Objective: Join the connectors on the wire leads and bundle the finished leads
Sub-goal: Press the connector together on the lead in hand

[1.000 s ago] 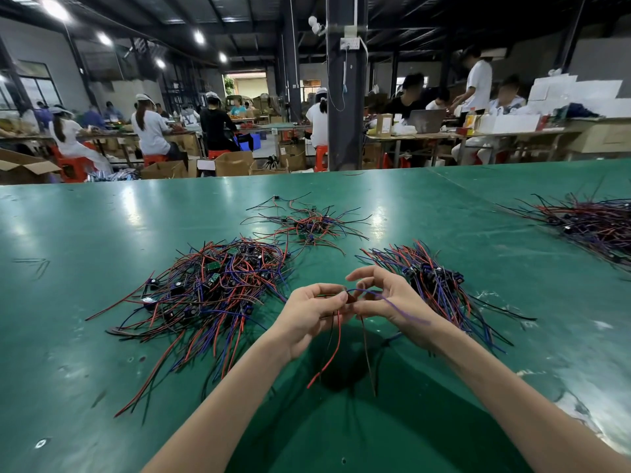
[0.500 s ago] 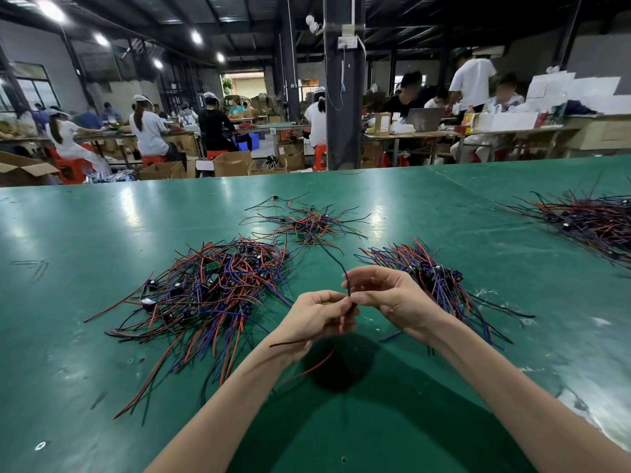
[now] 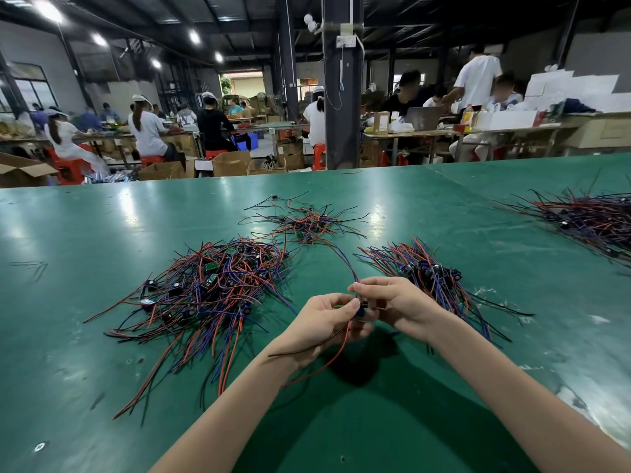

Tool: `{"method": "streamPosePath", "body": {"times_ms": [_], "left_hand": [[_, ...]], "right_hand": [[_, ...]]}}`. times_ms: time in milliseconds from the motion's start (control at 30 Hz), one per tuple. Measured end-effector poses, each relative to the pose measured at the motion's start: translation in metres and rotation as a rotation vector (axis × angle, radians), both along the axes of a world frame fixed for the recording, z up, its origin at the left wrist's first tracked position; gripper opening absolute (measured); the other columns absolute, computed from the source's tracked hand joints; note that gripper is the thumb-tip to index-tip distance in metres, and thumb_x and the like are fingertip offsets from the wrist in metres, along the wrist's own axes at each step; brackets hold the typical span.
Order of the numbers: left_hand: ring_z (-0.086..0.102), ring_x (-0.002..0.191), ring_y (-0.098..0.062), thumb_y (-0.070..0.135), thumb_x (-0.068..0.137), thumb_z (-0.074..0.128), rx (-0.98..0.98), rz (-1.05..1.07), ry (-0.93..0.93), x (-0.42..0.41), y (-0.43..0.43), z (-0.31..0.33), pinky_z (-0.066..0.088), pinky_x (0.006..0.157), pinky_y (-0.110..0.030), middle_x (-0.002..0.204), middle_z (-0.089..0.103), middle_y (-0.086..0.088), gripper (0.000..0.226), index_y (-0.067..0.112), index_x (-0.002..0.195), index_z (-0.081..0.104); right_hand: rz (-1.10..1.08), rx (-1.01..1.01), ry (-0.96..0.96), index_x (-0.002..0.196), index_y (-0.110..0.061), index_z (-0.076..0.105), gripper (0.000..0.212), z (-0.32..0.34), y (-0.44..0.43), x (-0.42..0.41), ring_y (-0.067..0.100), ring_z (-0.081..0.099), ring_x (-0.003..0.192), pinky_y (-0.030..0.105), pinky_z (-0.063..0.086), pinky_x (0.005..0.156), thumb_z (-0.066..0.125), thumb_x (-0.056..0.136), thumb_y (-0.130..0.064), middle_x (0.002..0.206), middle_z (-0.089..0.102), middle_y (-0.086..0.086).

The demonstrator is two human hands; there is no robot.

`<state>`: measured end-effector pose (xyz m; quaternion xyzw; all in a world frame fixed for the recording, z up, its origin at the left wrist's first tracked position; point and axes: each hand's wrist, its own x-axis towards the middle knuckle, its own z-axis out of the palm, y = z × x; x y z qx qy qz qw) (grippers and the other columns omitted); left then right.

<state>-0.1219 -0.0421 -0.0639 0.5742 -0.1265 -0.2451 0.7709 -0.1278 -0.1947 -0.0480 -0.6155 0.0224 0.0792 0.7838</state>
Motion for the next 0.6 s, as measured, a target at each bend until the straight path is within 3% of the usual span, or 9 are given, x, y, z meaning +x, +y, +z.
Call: {"method": "streamPosePath", "body": {"times_ms": [100,200,300,367,467,600], "left_hand": [[0.068,0.059,-0.018,0.006,0.095,0.05,0.01,0.023,-0.006,-0.001,-0.002,0.0,0.057,0.062,-0.028,0.078,0.07,-0.012,0.007,0.002,0.092,0.055],[0.064,0.059,-0.012,0.01,0.094,0.054,0.103,0.032,-0.067,-0.002,-0.001,0.0,0.056,0.064,-0.027,0.078,0.067,-0.007,0.006,0.006,0.09,0.057],[0.052,0.059,-0.013,0.014,0.095,0.054,0.189,0.062,-0.125,0.001,0.001,0.003,0.054,0.06,-0.025,0.071,0.055,-0.004,0.014,0.01,0.083,0.06],[0.037,0.06,-0.018,0.017,0.095,0.056,0.351,0.094,-0.317,0.003,0.004,0.004,0.047,0.058,-0.028,0.064,0.043,-0.005,0.022,0.011,0.074,0.06],[0.036,0.06,-0.015,0.03,0.092,0.06,0.708,0.113,-0.731,0.005,0.013,0.004,0.033,0.059,-0.031,0.06,0.044,-0.004,0.035,0.005,0.067,0.061],[0.043,0.06,-0.013,0.039,0.09,0.06,0.665,0.143,-0.673,0.008,0.019,0.009,0.035,0.059,-0.03,0.064,0.054,-0.01,0.038,0.005,0.075,0.066]], "right_hand": [[0.003,0.025,0.072,0.08,-0.002,0.07,0.007,-0.003,0.0,0.002,0.016,0.046,0.065,0.024,0.055,0.061,0.063,0.083,-0.002,0.074,0.061,0.009],[-0.01,0.025,0.081,0.082,-0.002,0.069,0.006,-0.003,0.002,0.002,0.017,0.049,0.069,0.026,0.048,0.068,0.063,0.083,-0.002,0.076,0.062,0.009],[-0.035,0.005,0.07,0.083,-0.005,0.068,0.005,-0.002,0.002,0.001,0.014,0.051,0.067,0.019,0.047,0.056,0.064,0.084,-0.003,0.074,0.063,0.006],[-0.036,0.018,0.067,0.083,-0.004,0.068,0.004,-0.002,0.001,0.001,0.014,0.053,0.066,0.022,0.05,0.06,0.064,0.084,-0.004,0.074,0.063,0.006],[-0.008,0.043,0.059,0.082,-0.001,0.067,0.005,-0.002,0.003,-0.001,0.014,0.059,0.059,0.024,0.056,0.058,0.063,0.084,-0.001,0.069,0.063,0.007],[0.037,0.051,0.041,0.082,-0.001,0.067,0.006,-0.002,0.004,-0.002,0.012,0.064,0.056,0.024,0.057,0.057,0.061,0.084,-0.001,0.067,0.068,0.006]]}}
